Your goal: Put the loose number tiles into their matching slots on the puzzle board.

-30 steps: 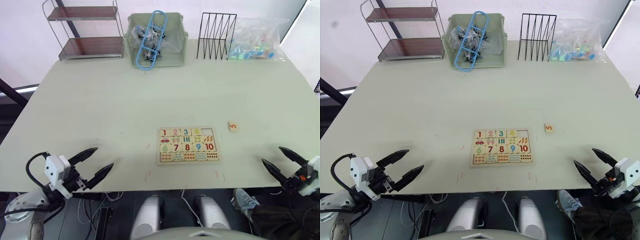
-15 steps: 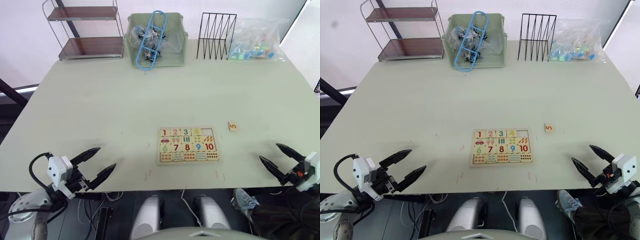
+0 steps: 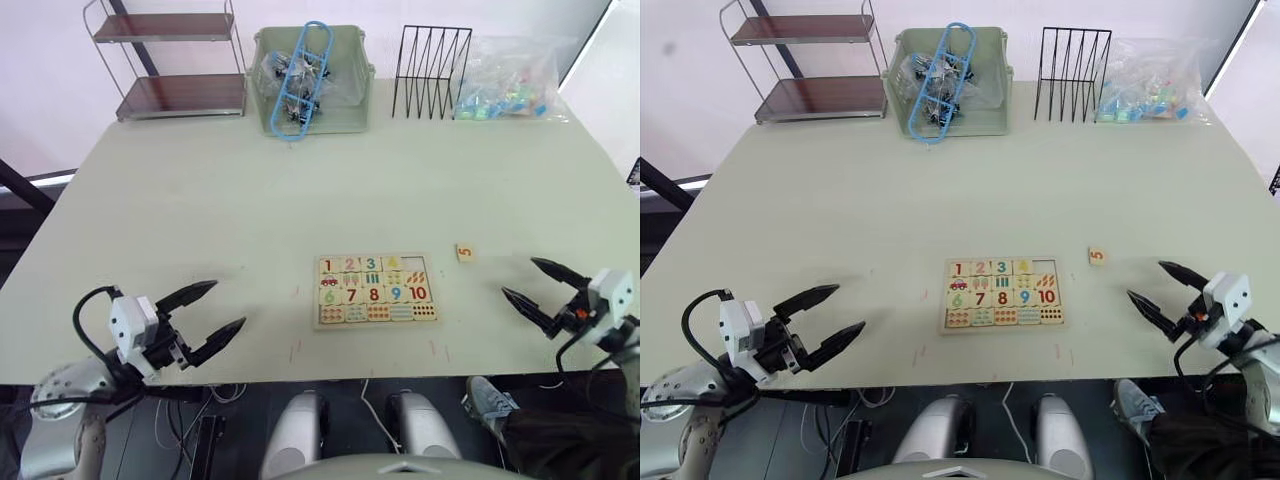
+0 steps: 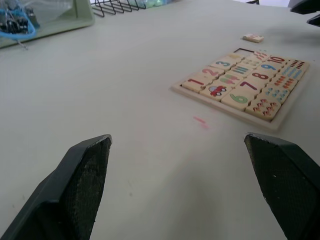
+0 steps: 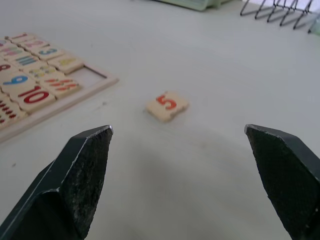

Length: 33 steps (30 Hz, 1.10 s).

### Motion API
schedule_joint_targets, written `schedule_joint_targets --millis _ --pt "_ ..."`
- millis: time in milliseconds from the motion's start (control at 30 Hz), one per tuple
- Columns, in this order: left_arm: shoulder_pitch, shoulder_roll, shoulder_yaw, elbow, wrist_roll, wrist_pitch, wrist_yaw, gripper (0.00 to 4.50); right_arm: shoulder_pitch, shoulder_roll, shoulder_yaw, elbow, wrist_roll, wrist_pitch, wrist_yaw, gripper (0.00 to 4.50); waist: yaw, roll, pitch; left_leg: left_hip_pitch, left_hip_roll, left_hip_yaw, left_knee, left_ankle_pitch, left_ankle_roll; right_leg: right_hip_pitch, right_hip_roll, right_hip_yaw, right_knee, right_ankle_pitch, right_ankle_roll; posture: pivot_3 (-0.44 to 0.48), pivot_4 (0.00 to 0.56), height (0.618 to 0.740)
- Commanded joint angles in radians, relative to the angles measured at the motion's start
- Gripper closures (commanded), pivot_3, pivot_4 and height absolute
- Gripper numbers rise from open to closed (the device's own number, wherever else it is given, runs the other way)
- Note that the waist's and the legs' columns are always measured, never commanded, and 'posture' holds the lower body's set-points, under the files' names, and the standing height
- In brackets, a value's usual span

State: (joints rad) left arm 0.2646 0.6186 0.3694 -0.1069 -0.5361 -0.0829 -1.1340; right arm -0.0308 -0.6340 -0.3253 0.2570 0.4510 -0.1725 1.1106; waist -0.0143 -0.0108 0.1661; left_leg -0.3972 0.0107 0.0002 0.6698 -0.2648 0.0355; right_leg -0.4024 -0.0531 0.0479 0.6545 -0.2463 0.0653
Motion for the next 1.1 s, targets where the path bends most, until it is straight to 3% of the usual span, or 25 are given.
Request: schedule_joint_targets --millis 33,533,867,1100 --pt "-0.027 0.025 -0.013 -0.02 -0.017 0.002 -0.032 0.0 -0.102 -0.051 0.035 0.063 -0.029 0.012 0.041 0.06 -0.001 0.0 0.0 0.0 0.0 0.0 0.0 0.0 0.0 0.0 0.0 0.0 0.0 0.0 0.0 0.0 0.15 0.74" --pt "-0.113 0.135 -0.026 -0.057 -0.132 0.108 -0.23 0.0 -0.579 -0.103 0.298 0.459 -0.207 0.049 0.303 0.06 -0.003 0.0 0.001 0.0 0.0 -0.001 0.0 0.0 0.0 -0.001 0.0 -0.001 0.001 0.0 0.0 0.0 0.15 0.74" --pt "-0.206 0.186 -0.062 -0.031 -0.141 0.13 -0.36 0.0 -0.777 -0.08 0.418 0.683 -0.353 -0.068 0.409 0.06 -0.005 0.001 0.001 0.0 0.0 -0.001 0.0 0.0 0.0 -0.001 0.0 -0.001 0.002 0.0 0.0 0.0 0.15 0.74" --pt "-0.218 0.19 -0.07 -0.029 -0.138 0.133 -0.394 0.0 -0.825 -0.065 0.467 0.776 -0.427 -0.129 0.437 0.06 -0.007 0.001 0.001 -0.001 0.0 -0.001 0.0 0.0 0.0 -0.001 -0.001 -0.001 0.002 0.0 0.0 0.0 0.15 0.74"
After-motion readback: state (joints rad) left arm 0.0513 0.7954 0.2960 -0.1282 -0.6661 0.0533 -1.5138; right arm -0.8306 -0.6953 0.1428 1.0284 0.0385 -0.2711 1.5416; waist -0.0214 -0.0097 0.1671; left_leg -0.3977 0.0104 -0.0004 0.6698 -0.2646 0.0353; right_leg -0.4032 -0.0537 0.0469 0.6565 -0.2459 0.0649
